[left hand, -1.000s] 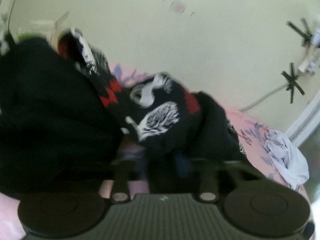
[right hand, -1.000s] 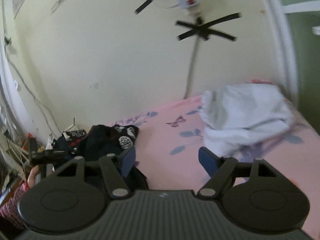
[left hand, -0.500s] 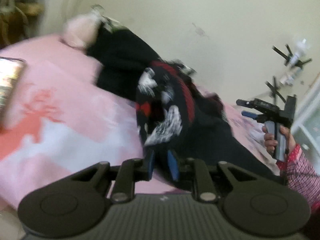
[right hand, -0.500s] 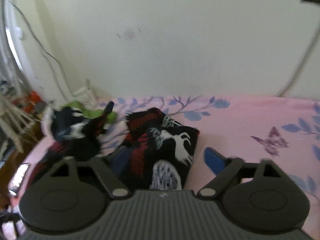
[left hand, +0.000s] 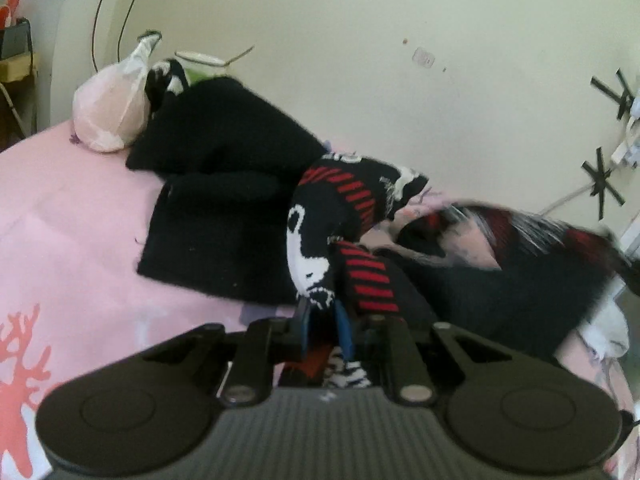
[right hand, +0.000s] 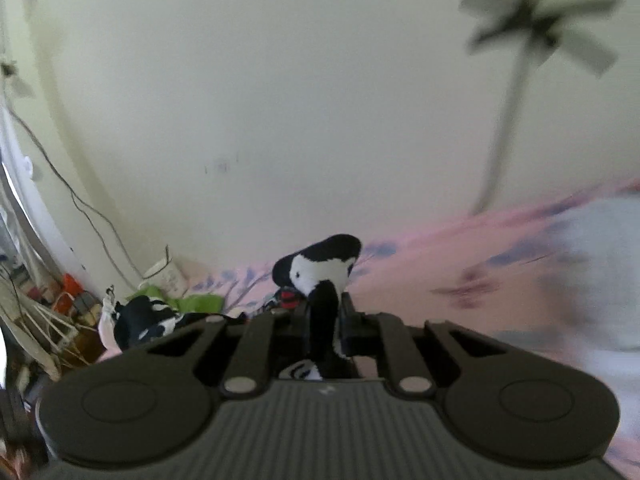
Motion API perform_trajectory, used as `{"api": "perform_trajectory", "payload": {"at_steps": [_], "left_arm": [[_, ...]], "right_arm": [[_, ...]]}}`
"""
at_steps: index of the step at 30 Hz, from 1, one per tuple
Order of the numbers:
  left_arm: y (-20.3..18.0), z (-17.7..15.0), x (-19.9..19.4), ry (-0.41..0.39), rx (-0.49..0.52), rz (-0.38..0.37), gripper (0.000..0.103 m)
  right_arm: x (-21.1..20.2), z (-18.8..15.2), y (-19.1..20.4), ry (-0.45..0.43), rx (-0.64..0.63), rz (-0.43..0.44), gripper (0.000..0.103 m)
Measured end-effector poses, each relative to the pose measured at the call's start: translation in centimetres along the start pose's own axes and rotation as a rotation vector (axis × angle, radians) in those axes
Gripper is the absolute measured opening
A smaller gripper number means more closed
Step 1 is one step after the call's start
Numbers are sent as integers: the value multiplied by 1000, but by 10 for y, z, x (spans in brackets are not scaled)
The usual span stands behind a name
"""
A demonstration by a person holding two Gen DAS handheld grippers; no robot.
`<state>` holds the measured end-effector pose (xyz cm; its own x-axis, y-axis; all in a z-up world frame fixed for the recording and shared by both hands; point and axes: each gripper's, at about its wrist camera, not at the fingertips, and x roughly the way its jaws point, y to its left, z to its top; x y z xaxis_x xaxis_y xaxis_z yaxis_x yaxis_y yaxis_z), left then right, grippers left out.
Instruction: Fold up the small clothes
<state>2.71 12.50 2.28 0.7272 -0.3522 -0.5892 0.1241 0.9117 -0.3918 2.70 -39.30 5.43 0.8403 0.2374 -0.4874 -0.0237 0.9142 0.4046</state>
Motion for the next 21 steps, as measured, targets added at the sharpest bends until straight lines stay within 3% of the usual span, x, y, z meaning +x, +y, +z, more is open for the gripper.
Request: {"api": "perform_trajectory", "payload": {"at_steps": [3, 4, 5, 6, 9, 11, 13, 14, 17, 19, 21], "left_arm": [[12, -5, -20, 8, -28, 3, 13], [17, -6, -32, 9, -39, 3, 14], [23, -7, -41, -5, -46, -2, 16], [26, -6, -49, -25, -42, -6, 20], [12, 14, -60, -60, 48, -6, 27], [-16, 29, -52, -64, 181, -23, 30], [-50, 35, -32, -47, 354, -57, 53], [-65, 35, -18, -26, 437, -70, 58], [-94, 25, 34, 127, 610, -63, 60], [-101, 14, 67, 228, 701, 14, 61], [-97, 7, 74, 260, 732, 39, 62]], "right_arm": [[-75, -34, -5, -14, -72, -141, 9], [-90, -48, -9, 17, -79, -184, 21], [-103, -64, -14, 56, -79, -242, 54], [-113, -76, -19, 78, -76, -303, 65], [-127, -91, -29, 62, -100, -448, 61], [-127, -83, -31, 34, -84, -436, 60], [-113, -72, -23, 13, -89, -320, 59], [-100, -70, -17, 21, -110, -279, 59], [-51, -62, 9, 109, -254, -194, 58], [-22, -59, 15, 206, -330, -157, 60], [0, -61, 15, 316, -387, -156, 61]]}}
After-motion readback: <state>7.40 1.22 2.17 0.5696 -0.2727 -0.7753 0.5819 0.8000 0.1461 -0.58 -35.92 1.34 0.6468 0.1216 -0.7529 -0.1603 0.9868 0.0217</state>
